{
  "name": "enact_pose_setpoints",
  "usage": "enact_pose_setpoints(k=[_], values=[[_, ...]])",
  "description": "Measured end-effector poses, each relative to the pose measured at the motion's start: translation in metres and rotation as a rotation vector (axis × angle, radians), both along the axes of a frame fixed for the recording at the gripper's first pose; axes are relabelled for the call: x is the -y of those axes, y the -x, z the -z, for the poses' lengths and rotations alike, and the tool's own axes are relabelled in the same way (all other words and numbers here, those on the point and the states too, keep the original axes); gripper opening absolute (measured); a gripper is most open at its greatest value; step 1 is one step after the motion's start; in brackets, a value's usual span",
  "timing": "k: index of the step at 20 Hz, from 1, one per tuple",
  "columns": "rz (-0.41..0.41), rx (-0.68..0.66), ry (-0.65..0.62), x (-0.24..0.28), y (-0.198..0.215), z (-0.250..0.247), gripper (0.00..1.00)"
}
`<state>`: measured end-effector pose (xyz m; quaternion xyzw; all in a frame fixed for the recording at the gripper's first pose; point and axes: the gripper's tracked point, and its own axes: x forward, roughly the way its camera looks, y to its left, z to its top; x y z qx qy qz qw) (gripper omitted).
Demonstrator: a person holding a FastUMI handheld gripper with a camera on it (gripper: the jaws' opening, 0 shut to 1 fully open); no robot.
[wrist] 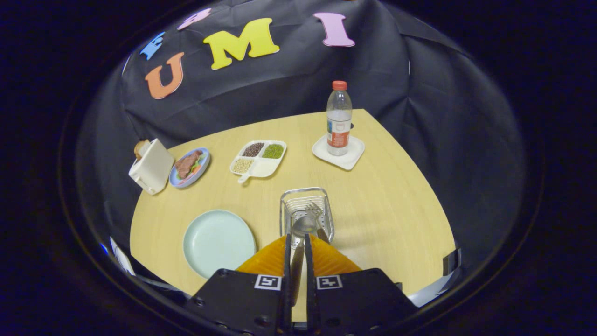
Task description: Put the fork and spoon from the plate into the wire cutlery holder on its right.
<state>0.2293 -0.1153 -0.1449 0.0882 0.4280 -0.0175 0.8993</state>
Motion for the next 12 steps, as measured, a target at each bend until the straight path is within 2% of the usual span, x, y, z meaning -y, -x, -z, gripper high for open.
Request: enact_pose_setpoints(k=[1,2,4,5,6,12], values=[[0.004,0.014,0.002,0.0,0.0,-0.003,0.17],[0.008,0.026,0.003,0.0,0.0,-0.005,0.28],[0.007,0.049,0.005,-0.001,-0.001,-0.01,0.41],[0.006,0.062,0.004,-0.002,-0.001,-0.014,0.44],[0.01,0.076,0.007,-0.002,-0.002,-0.017,0.53],[0.008,0.169,0.046,-0.004,0.005,-0.04,0.76]])
